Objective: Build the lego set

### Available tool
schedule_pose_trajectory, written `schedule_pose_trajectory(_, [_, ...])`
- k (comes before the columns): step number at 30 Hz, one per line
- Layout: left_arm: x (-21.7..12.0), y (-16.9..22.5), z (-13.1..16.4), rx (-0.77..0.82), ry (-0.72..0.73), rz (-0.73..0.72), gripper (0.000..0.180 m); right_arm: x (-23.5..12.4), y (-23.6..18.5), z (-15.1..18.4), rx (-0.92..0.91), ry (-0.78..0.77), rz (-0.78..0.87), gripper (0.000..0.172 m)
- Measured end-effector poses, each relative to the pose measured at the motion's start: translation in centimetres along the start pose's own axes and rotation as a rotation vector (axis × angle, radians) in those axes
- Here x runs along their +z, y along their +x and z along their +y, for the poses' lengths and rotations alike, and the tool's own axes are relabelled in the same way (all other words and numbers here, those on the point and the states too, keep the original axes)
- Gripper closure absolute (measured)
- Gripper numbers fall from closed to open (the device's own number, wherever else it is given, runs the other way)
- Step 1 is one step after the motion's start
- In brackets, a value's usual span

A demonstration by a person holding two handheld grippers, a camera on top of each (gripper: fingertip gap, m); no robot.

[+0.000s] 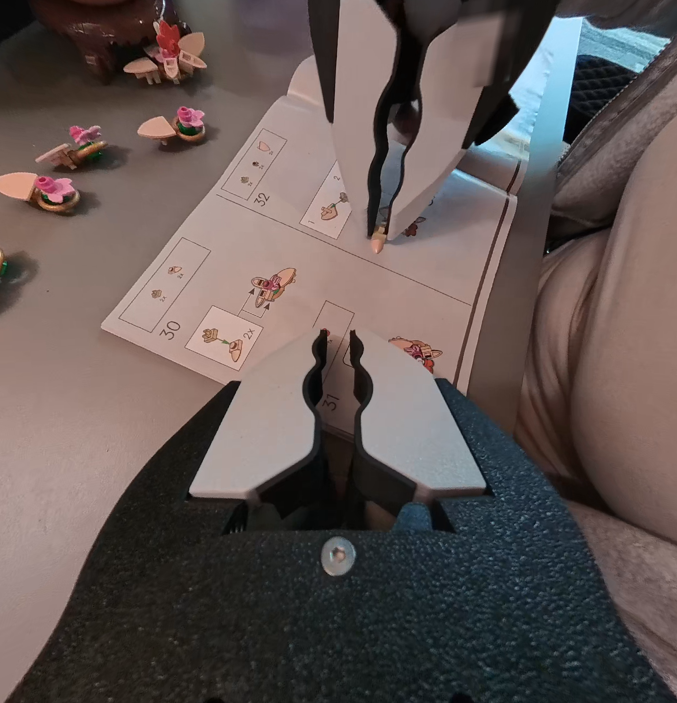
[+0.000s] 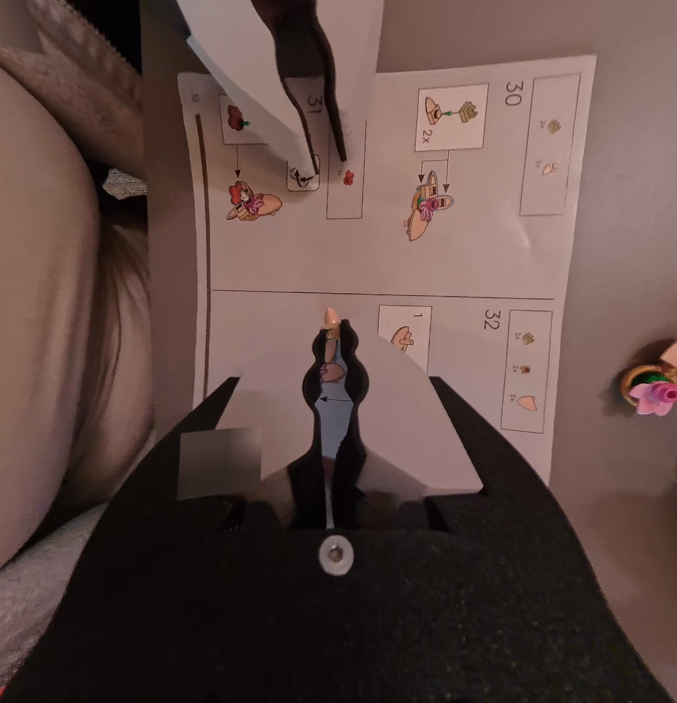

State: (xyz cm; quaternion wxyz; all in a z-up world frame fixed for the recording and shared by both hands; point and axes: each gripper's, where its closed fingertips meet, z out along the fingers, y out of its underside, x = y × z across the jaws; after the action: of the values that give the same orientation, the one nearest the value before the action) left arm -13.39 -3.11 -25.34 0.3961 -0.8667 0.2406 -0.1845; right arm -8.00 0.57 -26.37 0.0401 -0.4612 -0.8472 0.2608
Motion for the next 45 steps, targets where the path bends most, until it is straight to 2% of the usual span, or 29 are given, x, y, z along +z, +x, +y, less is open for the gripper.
schedule_pose_trajectory(7, [0.1,0.1,0.2,0.007,-0.014,-0.001,0.169,-0.6,-0.1,0.2,-0.022,0.012,0.011,0.149])
schedule_pose_trajectory(17, [0.3,0.1,0.3,0.007,-0.028,0.001,0.169,-1.0,-1.2,0.2,-0.305,-0.012,0.015,0.157])
schedule_pose_trajectory(34, [0.4,0.0,0.5,0.007,-0.04,-0.005,0.169,-1.2,-1.3,0.9,-0.506,-0.109,0.017,0.16])
schedule_pose_trajectory(45, [0.4,0.0,0.5,0.015,-0.043,-0.009,0.169,-0.6,-2.0,0.9,-0.662,-0.178,-0.097,0.16])
